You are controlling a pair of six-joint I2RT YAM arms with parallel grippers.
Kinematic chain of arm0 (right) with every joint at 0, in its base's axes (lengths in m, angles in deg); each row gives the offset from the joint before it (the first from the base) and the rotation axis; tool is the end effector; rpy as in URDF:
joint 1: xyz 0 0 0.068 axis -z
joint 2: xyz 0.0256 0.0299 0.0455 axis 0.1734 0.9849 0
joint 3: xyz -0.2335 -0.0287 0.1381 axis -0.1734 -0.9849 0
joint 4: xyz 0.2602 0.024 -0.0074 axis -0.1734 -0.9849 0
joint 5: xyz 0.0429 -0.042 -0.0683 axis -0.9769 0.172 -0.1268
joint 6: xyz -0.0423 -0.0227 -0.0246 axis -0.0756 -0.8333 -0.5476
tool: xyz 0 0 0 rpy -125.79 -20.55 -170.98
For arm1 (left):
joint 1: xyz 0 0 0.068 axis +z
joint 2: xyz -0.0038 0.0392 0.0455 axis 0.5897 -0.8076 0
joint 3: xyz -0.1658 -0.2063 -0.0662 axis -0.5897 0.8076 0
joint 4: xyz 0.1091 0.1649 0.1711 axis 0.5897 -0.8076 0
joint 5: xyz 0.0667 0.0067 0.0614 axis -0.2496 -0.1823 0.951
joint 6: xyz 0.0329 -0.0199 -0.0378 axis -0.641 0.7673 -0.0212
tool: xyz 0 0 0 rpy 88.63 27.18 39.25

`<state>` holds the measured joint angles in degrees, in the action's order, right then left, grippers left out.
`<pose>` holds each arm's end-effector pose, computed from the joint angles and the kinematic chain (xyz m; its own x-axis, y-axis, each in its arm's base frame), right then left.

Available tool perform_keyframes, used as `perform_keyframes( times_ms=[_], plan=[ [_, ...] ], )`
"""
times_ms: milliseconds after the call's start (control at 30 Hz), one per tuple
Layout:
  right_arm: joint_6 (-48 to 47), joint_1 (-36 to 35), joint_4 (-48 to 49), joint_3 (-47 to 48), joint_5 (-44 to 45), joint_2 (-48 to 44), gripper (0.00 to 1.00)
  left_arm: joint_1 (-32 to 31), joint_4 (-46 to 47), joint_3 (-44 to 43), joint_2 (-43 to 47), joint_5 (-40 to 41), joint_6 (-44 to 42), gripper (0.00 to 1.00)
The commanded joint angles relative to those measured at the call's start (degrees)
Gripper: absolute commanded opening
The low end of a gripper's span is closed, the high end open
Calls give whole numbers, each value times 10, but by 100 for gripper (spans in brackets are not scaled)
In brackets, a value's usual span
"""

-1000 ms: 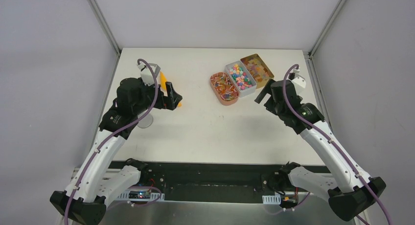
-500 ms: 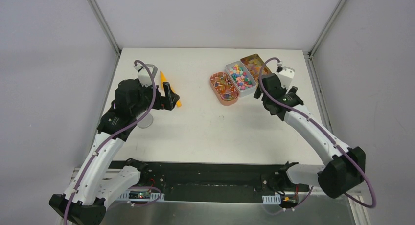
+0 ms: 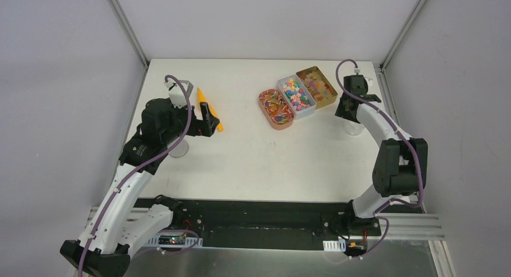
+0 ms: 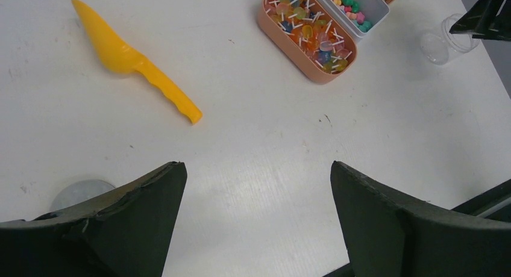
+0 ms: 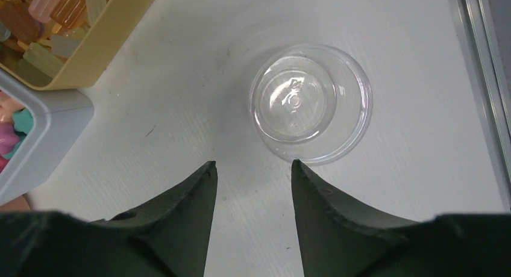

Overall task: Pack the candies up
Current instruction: Move the packing bottle to the center of the board.

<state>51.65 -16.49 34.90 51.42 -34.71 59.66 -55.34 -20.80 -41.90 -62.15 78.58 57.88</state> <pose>0.3331 0.0246 0.2451 -0.7520 0.2050 -0.6265 0.3521 0.9284 -0.1188 0.1644 -0.0622 0.3621 -0.4592 -0.0768 -0.8850 0.3447 0.9028 -0.2572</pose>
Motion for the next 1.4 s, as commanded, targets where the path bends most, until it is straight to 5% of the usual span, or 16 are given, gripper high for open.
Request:
perform_keyframes(
  times_ms=[0,467,733,1367],
  plan=[
    [-30,25,25,46,-51,29,50,-6,13,-7,6,11,-1,93],
    [-82,53,5,73,-121,84,51,-6,12,-7,3,15,-2,93],
    [-107,34,-8,61,-179,70,37,-6,10,-6,-1,23,-2,93],
    [-40,-277,-27,94,-231,89,23,-6,-4,-7,-2,63,-6,90]
  ],
)
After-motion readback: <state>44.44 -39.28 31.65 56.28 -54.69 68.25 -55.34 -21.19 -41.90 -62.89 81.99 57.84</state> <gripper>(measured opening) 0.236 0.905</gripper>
